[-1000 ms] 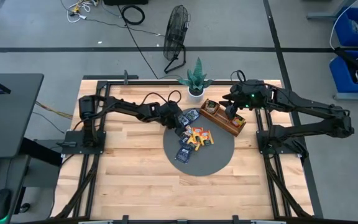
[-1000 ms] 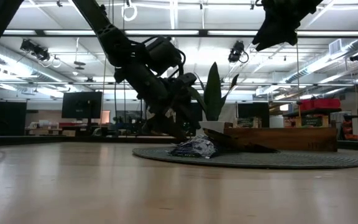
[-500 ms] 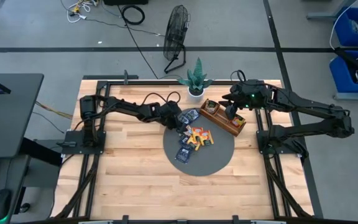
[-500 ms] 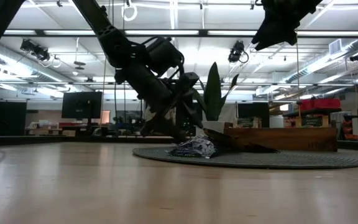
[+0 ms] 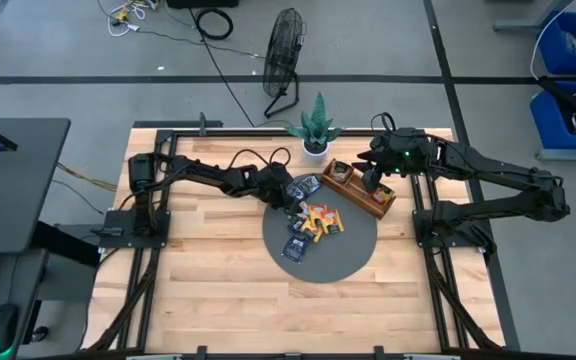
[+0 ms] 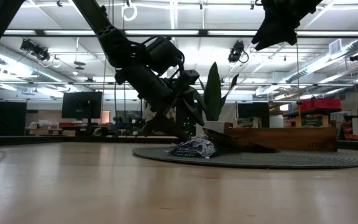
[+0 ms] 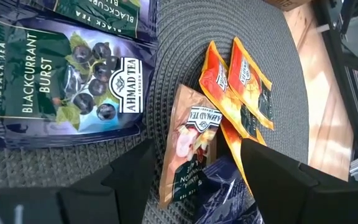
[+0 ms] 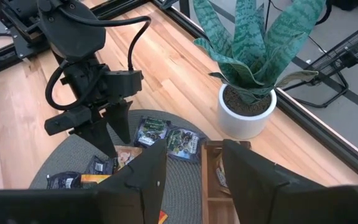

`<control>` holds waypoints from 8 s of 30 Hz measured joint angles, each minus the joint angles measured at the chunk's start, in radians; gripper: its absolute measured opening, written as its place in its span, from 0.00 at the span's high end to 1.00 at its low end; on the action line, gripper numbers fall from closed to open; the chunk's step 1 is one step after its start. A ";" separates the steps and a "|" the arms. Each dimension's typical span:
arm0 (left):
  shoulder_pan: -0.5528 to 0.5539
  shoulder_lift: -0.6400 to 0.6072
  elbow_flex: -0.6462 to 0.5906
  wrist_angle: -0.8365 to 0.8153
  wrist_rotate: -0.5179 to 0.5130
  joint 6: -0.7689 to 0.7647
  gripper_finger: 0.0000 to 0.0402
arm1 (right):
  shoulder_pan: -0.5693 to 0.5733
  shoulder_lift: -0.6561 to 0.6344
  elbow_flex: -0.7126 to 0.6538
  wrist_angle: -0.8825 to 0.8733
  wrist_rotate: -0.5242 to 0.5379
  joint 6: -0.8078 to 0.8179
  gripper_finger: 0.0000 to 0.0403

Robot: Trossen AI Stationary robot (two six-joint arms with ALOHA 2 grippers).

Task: Pick & Place Tea
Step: Put the brown tea tag into the wooden organizer

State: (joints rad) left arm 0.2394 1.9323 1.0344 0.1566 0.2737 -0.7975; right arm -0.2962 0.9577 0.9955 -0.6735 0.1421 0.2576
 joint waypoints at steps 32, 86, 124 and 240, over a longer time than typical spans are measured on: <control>-0.014 0.046 0.001 0.081 -0.003 -0.055 0.65 | 0.000 0.001 0.000 0.008 0.000 0.000 0.59; -0.003 -0.502 0.001 0.680 -0.407 0.425 1.00 | 0.031 0.137 -0.001 0.784 -0.274 0.293 0.59; -0.013 -0.501 0.001 0.754 -0.402 0.452 1.00 | 0.066 0.383 -0.001 1.392 -0.158 0.399 0.89; -0.053 -0.644 0.000 -0.141 -0.207 0.690 0.97 | 0.088 0.571 0.647 -0.085 -0.418 -0.032 0.55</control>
State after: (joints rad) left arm 0.1860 1.2884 1.0340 0.0155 0.0669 -0.1075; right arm -0.2086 1.5284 1.6421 -0.7581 -0.2764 0.2252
